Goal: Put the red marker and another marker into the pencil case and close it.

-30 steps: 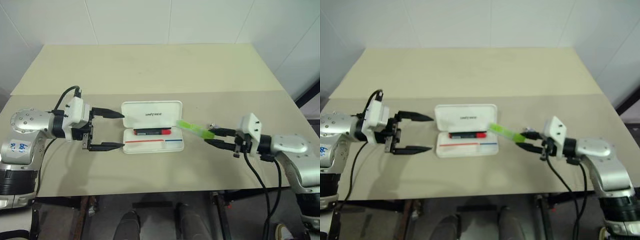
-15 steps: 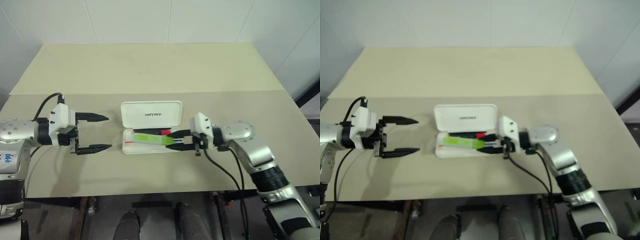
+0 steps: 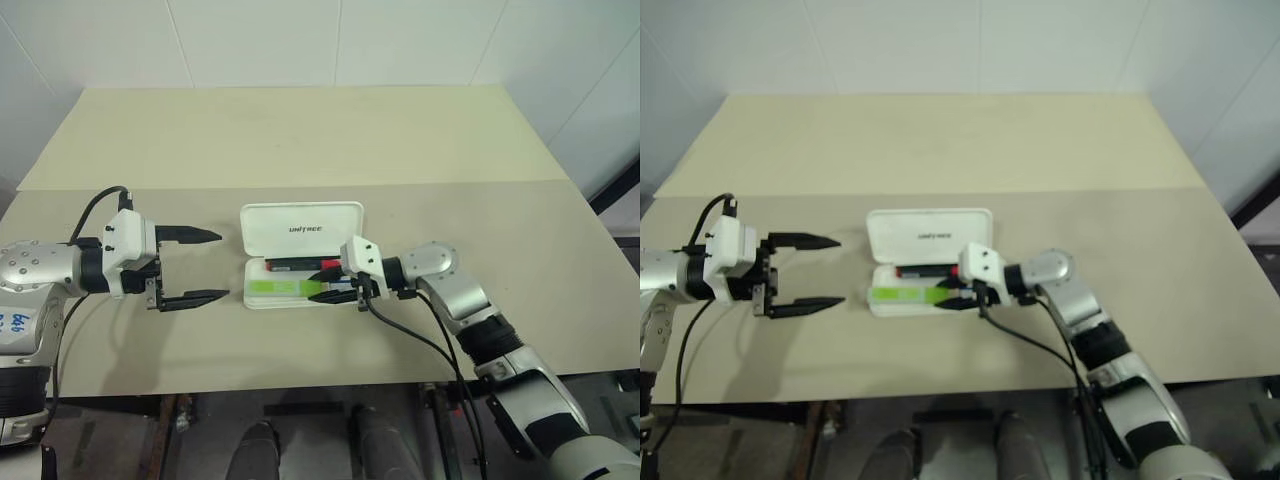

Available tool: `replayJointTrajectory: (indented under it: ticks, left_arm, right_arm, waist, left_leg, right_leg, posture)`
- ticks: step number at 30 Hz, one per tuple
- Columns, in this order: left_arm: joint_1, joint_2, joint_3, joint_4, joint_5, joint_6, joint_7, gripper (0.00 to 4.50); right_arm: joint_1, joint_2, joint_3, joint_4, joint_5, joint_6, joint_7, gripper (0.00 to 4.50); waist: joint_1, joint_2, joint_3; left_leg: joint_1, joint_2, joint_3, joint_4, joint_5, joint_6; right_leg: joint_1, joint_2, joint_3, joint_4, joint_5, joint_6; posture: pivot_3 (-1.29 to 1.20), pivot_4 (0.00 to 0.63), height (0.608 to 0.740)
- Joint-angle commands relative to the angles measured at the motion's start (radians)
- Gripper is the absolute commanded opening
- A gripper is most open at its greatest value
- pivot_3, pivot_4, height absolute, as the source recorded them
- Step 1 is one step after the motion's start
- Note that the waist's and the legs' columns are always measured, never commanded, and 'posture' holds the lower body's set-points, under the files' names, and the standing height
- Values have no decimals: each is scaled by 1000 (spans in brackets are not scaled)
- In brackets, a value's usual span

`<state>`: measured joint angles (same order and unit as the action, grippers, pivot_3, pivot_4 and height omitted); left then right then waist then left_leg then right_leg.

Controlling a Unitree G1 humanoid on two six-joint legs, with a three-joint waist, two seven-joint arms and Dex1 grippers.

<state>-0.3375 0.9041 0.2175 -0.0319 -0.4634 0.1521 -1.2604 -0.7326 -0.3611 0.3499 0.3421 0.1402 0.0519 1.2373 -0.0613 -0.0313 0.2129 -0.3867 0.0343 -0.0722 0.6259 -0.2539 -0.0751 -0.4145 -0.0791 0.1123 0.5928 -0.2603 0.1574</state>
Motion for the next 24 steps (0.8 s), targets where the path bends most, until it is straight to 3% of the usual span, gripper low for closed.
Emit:
replayJointTrajectory:
  ticks: [1,24]
  left_arm:
    - [-2,-4,13,-41,-17,4,17,4500]
    - [4,-20,11,-81,-19,25,46,4500]
  right_arm:
    - [-21,19,11,21,-16,-47,21,1095]
    - [-127,52,-19,235,-52,-179,50,1095]
  waist:
    - [-1,0,0]
    - [-25,0,0]
  left_leg:
    - [0,0,0,0,0,0]
    - [1,0,0,2,0,0]
  right_leg:
    - [0,0,0,0,0,0]
    - [1,0,0,2,2,2]
  posture:
    - [0,150,740]
    - [0,150,740]
